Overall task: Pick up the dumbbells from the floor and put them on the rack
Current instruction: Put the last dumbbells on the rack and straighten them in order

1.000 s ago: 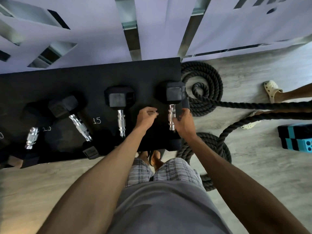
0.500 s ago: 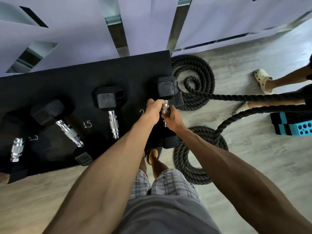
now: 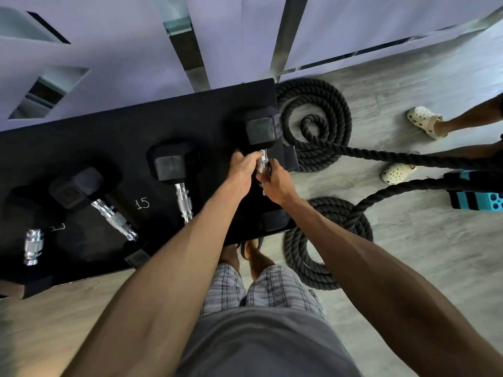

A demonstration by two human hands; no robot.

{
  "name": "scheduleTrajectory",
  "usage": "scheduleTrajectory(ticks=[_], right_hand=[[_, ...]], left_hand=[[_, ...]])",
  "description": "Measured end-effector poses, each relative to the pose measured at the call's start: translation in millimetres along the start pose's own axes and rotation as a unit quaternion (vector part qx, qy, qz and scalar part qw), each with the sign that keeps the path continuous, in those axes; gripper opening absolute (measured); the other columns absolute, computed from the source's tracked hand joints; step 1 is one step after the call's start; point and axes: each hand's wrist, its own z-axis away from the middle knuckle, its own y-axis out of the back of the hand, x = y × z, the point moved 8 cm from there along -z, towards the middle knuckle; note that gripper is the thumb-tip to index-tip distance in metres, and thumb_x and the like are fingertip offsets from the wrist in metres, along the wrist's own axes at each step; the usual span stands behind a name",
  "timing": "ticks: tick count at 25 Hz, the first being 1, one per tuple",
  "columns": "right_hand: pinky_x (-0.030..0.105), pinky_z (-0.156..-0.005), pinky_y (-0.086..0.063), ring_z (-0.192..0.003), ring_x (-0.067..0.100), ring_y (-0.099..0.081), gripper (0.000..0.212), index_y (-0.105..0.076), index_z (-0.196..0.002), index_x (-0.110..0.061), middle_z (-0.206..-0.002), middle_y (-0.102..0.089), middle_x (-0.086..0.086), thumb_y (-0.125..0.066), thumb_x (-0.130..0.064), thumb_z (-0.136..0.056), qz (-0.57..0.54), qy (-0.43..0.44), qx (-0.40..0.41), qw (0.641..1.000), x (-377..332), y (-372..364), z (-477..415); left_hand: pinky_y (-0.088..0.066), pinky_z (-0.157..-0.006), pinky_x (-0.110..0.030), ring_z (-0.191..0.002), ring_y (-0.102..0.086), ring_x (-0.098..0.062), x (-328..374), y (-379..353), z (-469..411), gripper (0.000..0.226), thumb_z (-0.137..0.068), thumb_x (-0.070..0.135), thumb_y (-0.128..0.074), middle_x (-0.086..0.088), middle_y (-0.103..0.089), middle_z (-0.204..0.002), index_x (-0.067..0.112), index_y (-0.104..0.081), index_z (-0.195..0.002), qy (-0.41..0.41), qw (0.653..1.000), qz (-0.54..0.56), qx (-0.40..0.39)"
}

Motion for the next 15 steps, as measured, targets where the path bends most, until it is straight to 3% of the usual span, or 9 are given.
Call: scheduleTrajectory(ticks=[3, 6, 12, 15], right_hand=[[0.029, -0.074, -0.036, -0.101, 0.034, -0.062, 0.035, -0.049, -0.123, -0.001, -0.110, -0.067, 0.016, -0.060, -0.017, -0.094, 0.001, 0.001, 0.001, 1.000, -1, 1, 1], [0.029, -0.074, -0.036, -0.100, 0.034, -0.063, 0.034, -0.049, -0.121, -0.002, -0.109, -0.068, 0.015, -0.060, -0.018, -0.093, 0.004, -0.002, 0.000, 1.000, 0, 1, 1], [0.034, -0.074, -0.041, -0.098, 0.038, -0.063, 0.036, -0.049, -0.120, -0.001, -0.108, -0.067, 0.019, -0.061, -0.021, -0.093, 0.026, -0.019, -0.010, 0.999, 14, -8, 13], [0.034, -0.071, -0.039, -0.095, 0.038, -0.063, 0.035, -0.049, -0.119, -0.002, -0.106, -0.067, 0.019, -0.060, -0.024, -0.094, 0.027, -0.021, -0.012, 0.999, 26, -15, 22]], left_hand=[[-0.052, -0.100, -0.043, -0.103, -0.069, -0.027, 3, 1, 4, 0.049, -0.071, 0.019, -0.073, -0.016, -0.071, -0.109, -0.001, -0.061, -0.115, 0.000, 1.000, -0.003, -0.001], [-0.052, -0.100, -0.042, -0.105, -0.068, -0.028, 4, -1, 7, 0.034, -0.079, 0.014, -0.071, -0.017, -0.069, -0.112, 0.002, -0.058, -0.108, -0.006, 1.000, 0.000, -0.001], [-0.054, -0.097, -0.043, -0.099, -0.070, -0.027, -16, 4, 10, 0.043, -0.073, 0.021, -0.072, -0.014, -0.071, -0.106, 0.004, -0.061, -0.110, 0.014, 0.999, -0.032, 0.004], [-0.055, -0.096, -0.042, -0.099, -0.069, -0.027, -28, 5, 15, 0.031, -0.077, 0.018, -0.072, -0.014, -0.071, -0.105, 0.007, -0.060, -0.104, 0.012, 0.999, -0.029, 0.009]])
